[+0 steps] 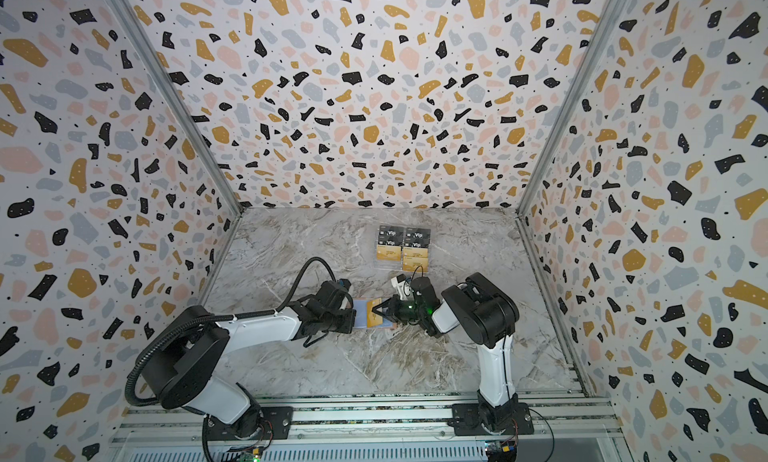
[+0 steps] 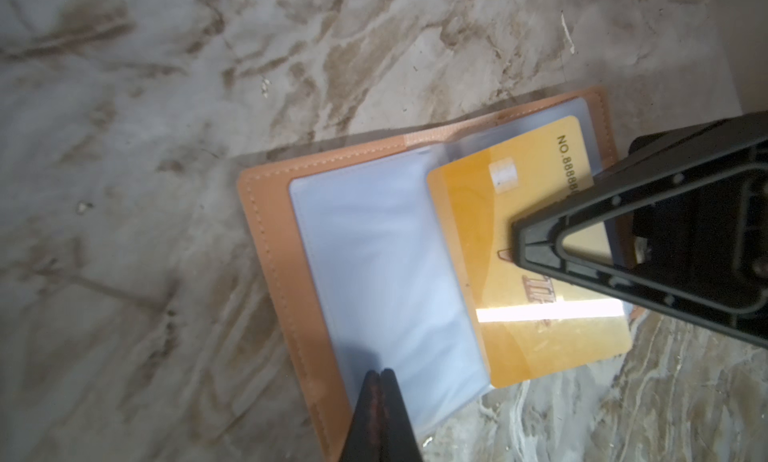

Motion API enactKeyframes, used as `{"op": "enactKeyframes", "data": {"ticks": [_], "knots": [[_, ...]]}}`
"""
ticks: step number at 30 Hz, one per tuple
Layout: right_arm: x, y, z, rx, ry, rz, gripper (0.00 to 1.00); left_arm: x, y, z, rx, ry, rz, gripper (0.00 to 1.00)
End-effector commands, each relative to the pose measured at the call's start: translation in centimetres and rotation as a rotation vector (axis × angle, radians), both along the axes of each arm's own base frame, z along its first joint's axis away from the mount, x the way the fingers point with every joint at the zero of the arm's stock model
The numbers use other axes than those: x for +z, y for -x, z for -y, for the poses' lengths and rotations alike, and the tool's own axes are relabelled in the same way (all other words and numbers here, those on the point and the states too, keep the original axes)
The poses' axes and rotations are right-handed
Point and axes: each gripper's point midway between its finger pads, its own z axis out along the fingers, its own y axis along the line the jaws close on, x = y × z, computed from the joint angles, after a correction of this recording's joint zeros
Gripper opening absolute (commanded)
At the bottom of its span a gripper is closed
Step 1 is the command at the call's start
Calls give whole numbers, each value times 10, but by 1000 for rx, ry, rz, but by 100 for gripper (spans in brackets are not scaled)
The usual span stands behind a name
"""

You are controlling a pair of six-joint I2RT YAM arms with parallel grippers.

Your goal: Put the credit cards into the card holder

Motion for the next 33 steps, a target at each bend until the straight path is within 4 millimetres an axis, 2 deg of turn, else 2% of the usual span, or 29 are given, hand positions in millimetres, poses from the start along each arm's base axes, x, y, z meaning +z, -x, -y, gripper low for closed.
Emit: {"op": "enactKeyframes", "data": {"ticks": [1, 13, 18, 27, 28, 33], "knots": [[5, -6, -4, -2, -11, 28, 0, 4, 0, -4, 3, -12, 3, 0], [8, -7, -5, -20, -27, 45, 0, 5, 0, -4, 0, -9, 5, 0], [10, -5, -12, -2, -34, 45, 0, 5, 0, -4, 3, -9, 4, 0], [6, -1, -10, -2, -28, 22, 0, 7, 0, -3, 7, 3, 8, 0], [5, -1, -10, -5, -27, 22, 1, 7, 0, -3, 7, 4, 6, 0], [3, -1, -13, 9, 0, 25, 22, 14, -1, 2, 11, 41, 8, 0]]}}
